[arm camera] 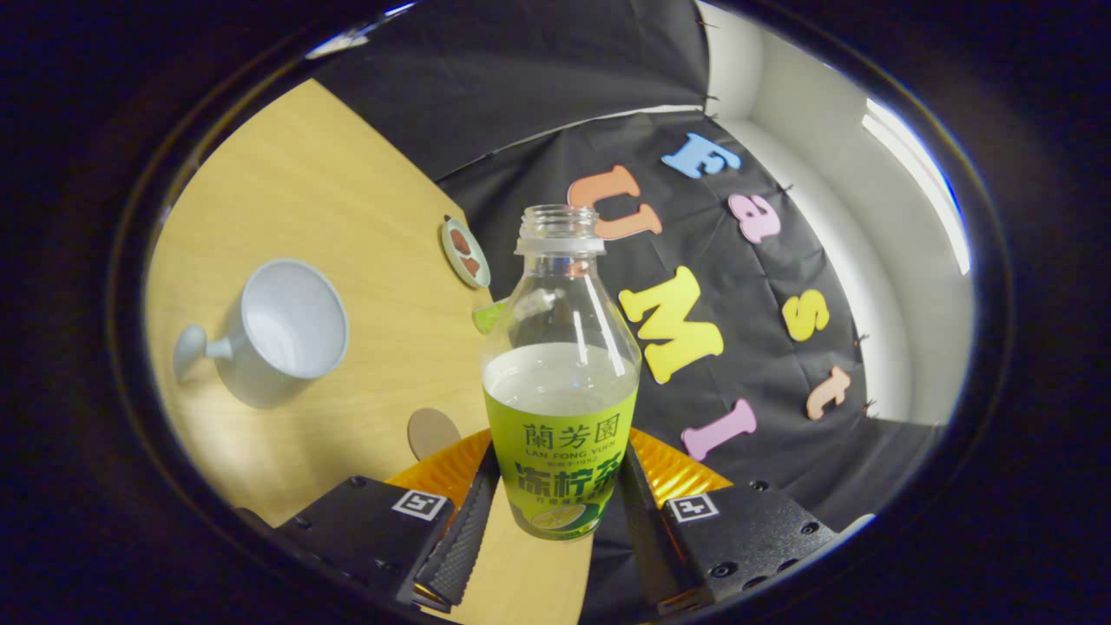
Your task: Take the bottle from table, then pour the juice into the cup, finally place the bottle on the coaster
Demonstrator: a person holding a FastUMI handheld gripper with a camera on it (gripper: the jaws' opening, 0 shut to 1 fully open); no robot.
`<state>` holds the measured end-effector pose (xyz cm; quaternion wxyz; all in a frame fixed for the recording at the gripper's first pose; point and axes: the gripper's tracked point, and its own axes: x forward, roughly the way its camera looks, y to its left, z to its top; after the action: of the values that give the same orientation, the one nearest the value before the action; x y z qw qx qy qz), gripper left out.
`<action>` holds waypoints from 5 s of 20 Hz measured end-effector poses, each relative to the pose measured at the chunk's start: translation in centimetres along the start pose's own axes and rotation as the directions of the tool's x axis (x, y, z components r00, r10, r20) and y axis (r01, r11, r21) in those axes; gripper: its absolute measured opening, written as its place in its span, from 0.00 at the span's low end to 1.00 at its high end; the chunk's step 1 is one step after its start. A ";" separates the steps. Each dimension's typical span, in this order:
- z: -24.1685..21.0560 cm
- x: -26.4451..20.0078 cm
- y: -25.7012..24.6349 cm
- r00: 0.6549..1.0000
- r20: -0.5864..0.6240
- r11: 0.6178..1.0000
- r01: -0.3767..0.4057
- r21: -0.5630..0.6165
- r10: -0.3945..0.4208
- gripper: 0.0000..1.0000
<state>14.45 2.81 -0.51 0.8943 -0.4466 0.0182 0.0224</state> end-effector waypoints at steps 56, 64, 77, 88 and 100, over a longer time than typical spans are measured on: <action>-3.3 12.5 5.5 0.962 0.065 0.555 -0.207 0.805 0.265 1.00; -4.5 -0.2 -0.1 0.993 0.053 0.517 -0.099 0.850 0.102 1.00; -7.2 -15.2 -0.9 0.999 0.039 0.494 -0.035 0.869 0.004 1.00; -9.8 -17.9 -0.5 0.999 0.036 0.420 -0.035 0.907 0.007 1.00; -7.9 -19.4 -0.8 0.996 0.075 0.511 -0.042 0.859 -0.043 1.00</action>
<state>-4.98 -4.43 -3.63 0.9979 0.0556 -0.0118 0.0296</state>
